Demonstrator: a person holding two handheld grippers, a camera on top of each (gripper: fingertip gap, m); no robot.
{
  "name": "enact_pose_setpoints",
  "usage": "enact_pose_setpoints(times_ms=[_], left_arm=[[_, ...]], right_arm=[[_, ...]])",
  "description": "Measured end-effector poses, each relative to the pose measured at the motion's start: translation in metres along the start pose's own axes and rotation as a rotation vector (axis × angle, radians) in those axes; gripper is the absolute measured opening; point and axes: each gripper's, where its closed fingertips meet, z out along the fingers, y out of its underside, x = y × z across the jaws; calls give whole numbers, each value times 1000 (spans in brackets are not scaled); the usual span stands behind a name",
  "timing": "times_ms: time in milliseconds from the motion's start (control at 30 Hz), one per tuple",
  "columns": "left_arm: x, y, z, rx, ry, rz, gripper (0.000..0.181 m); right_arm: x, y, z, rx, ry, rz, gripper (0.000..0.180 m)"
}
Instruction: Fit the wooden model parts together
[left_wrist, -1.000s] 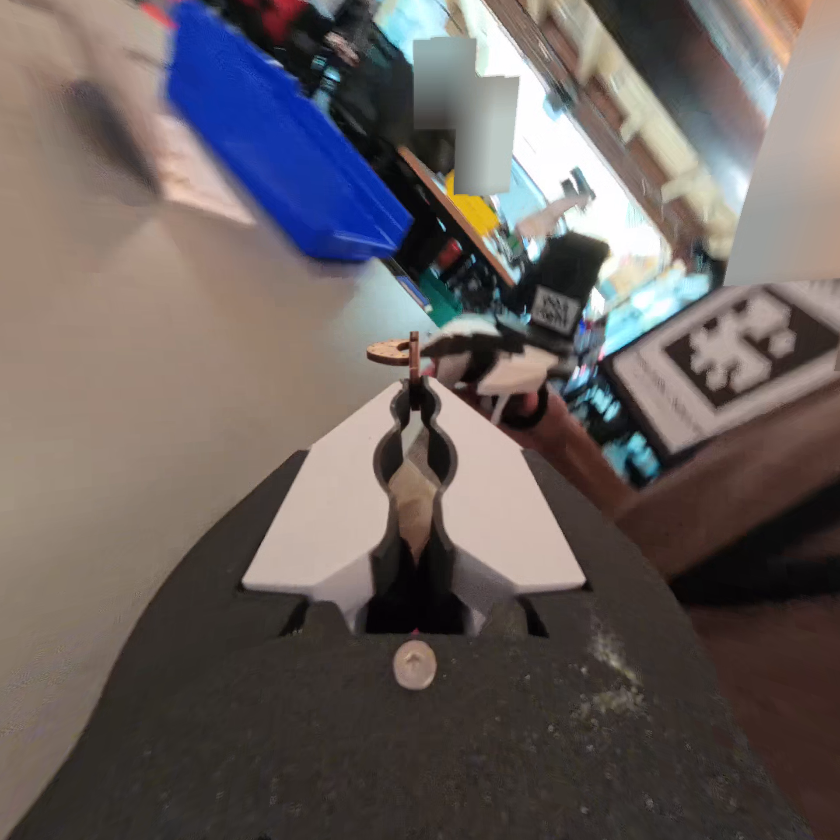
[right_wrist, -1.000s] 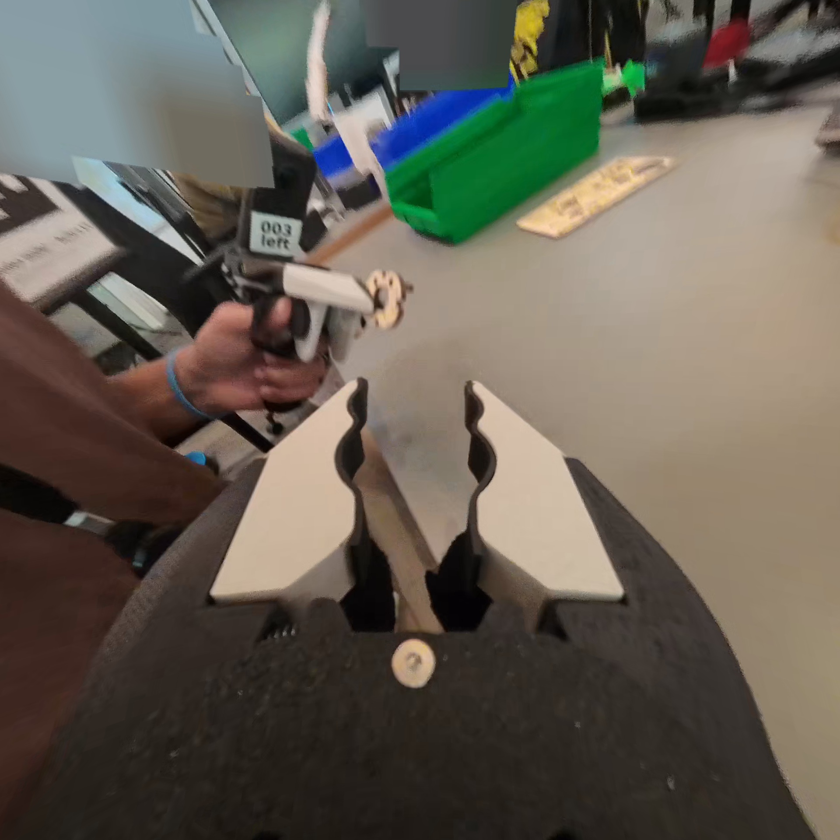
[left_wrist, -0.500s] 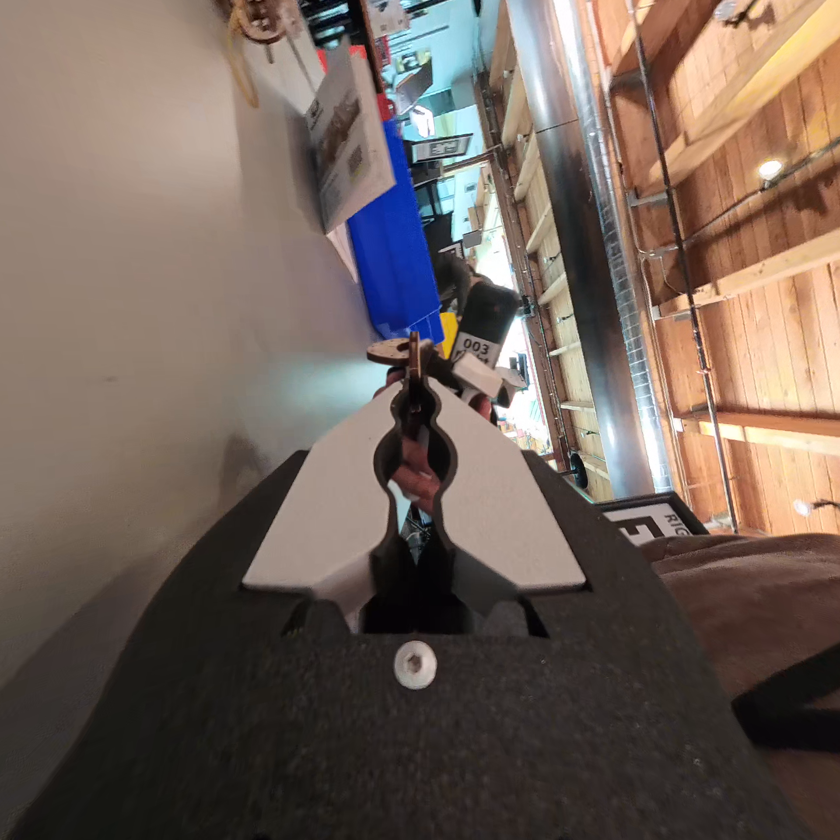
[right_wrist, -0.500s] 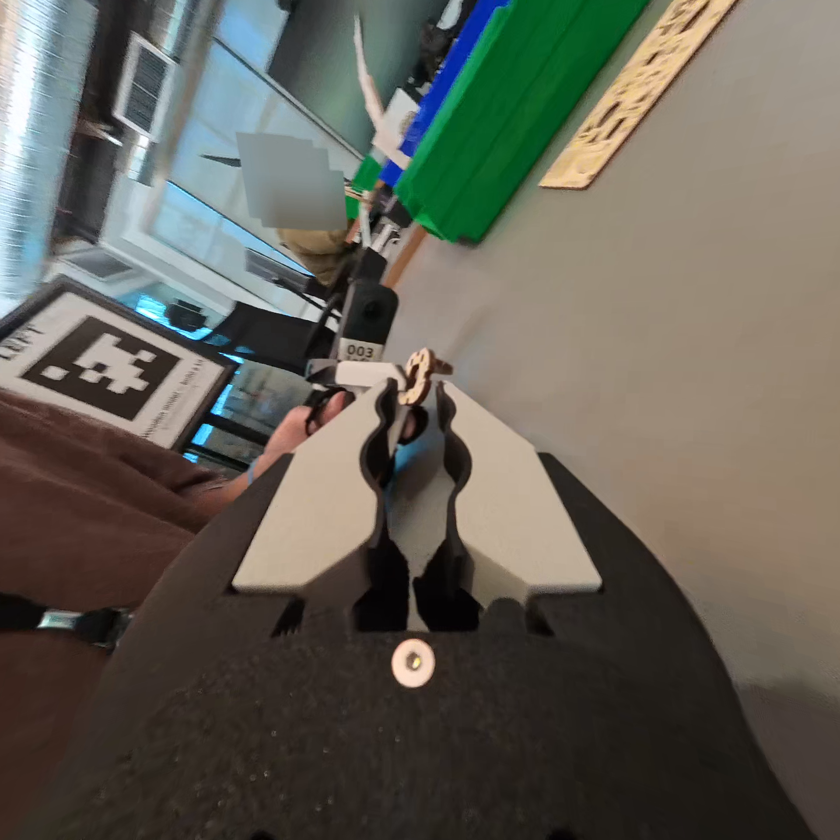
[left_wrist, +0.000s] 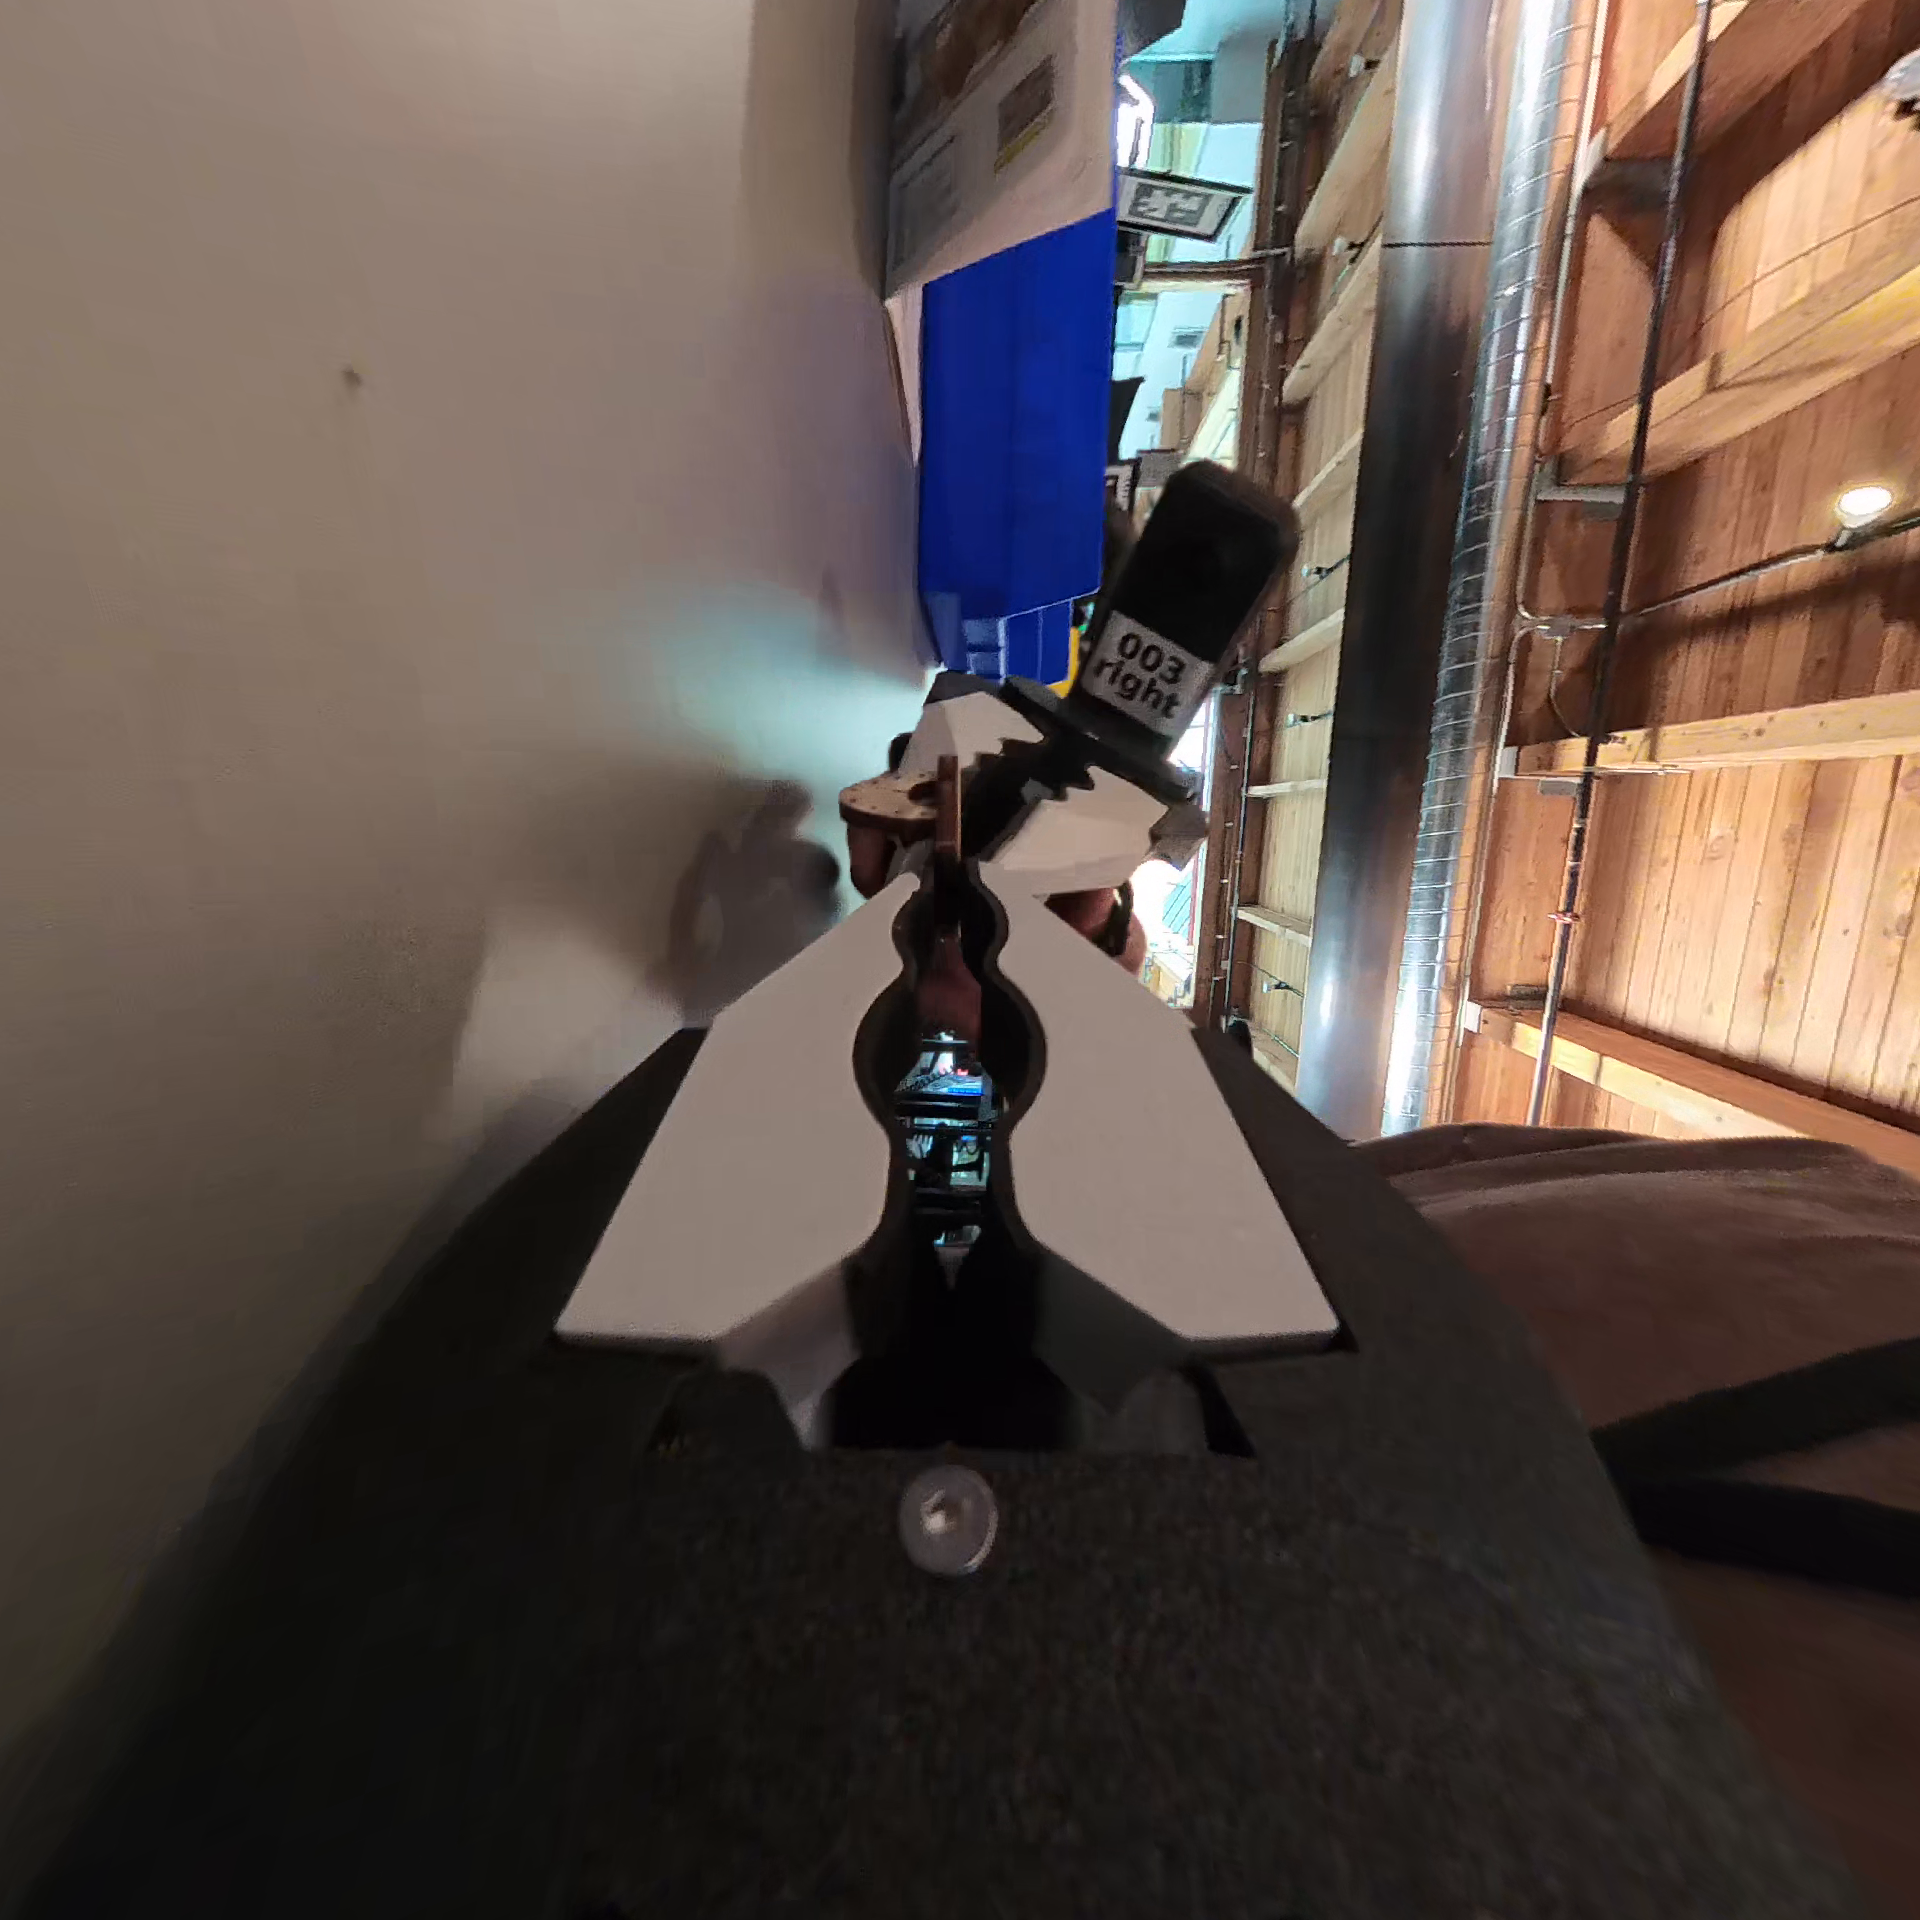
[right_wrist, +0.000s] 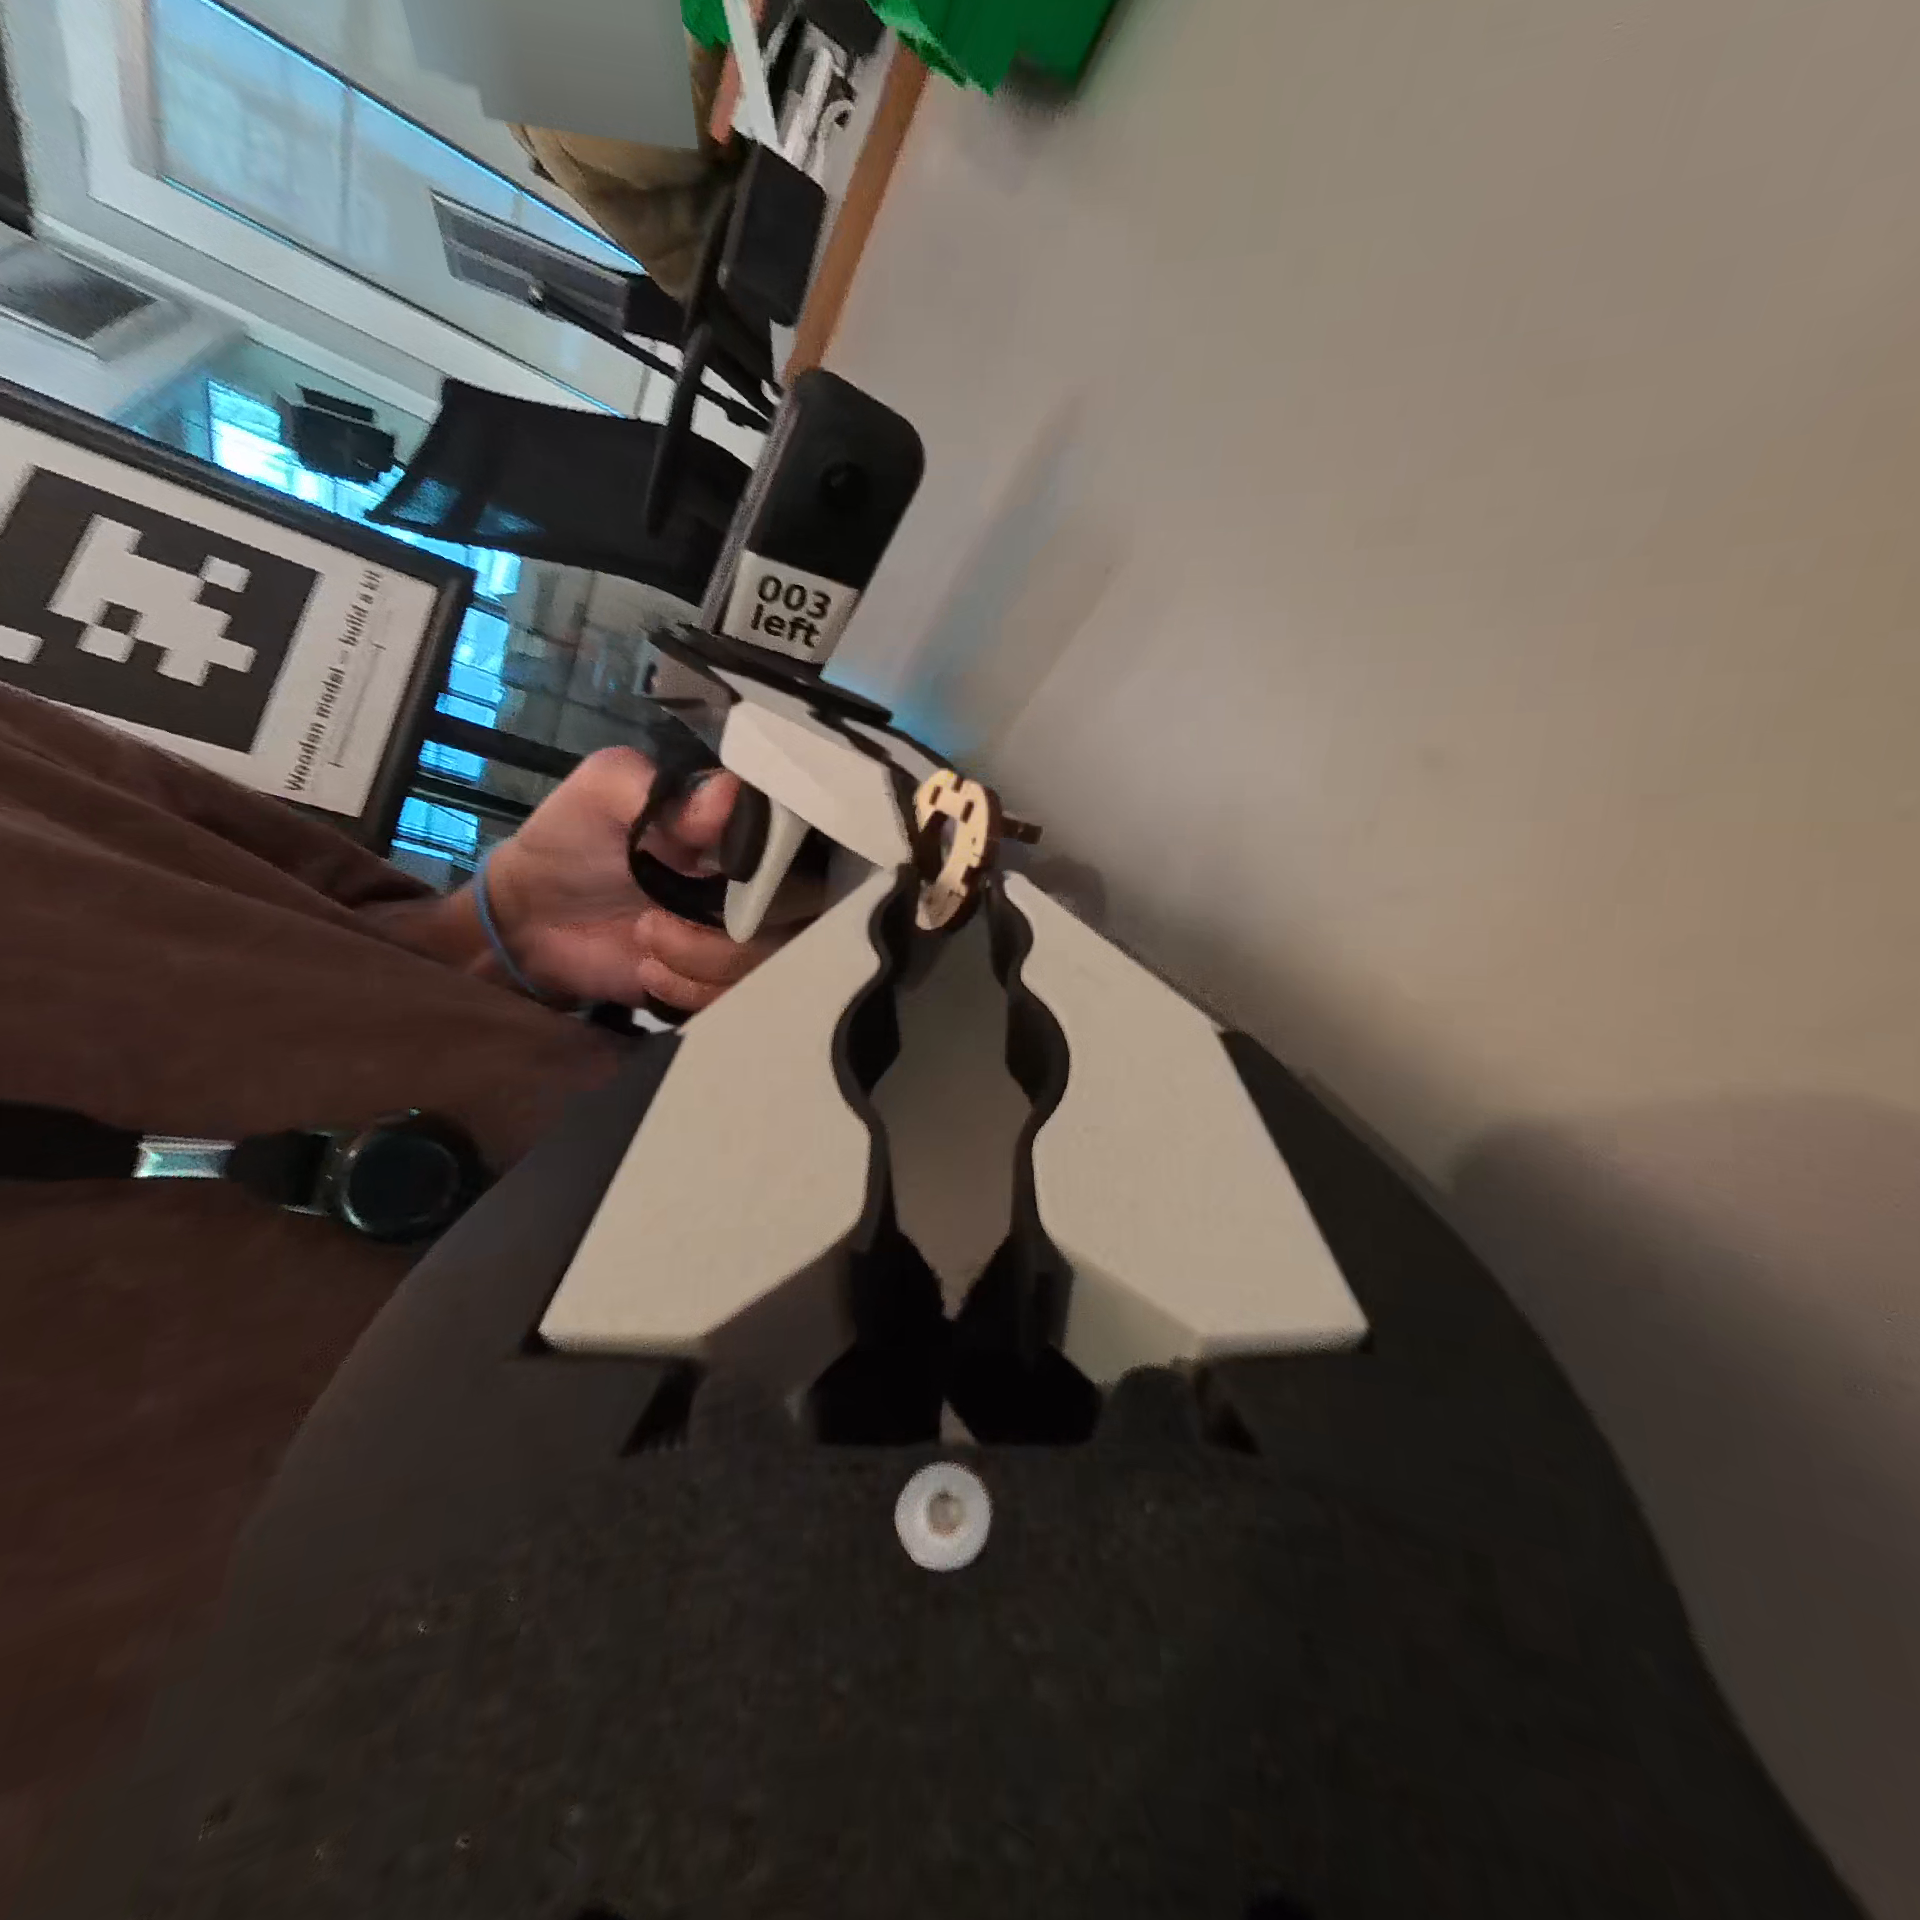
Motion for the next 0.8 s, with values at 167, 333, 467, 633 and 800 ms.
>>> enact_pose_setpoints(times_ms=[167,333,467,633,800], left_arm=[[-11,1,-2,-25,-66,16,1],[-22,6,0,-78,-171,68,1],[-27,5,1,-74,-210,82,1],[-28,4,2,-63,-224,91,2],[-28,4,2,-59,-224,90,2]], right_arm=[[10,-5,-8,-12,50,-27,14],[23,5,1,-125,178,-210,10],[26,5,2,-120,206,-281,7],[20,-5,-3,-58,300,-453,0],[9,-6,-1,-31,370,-632,0]])
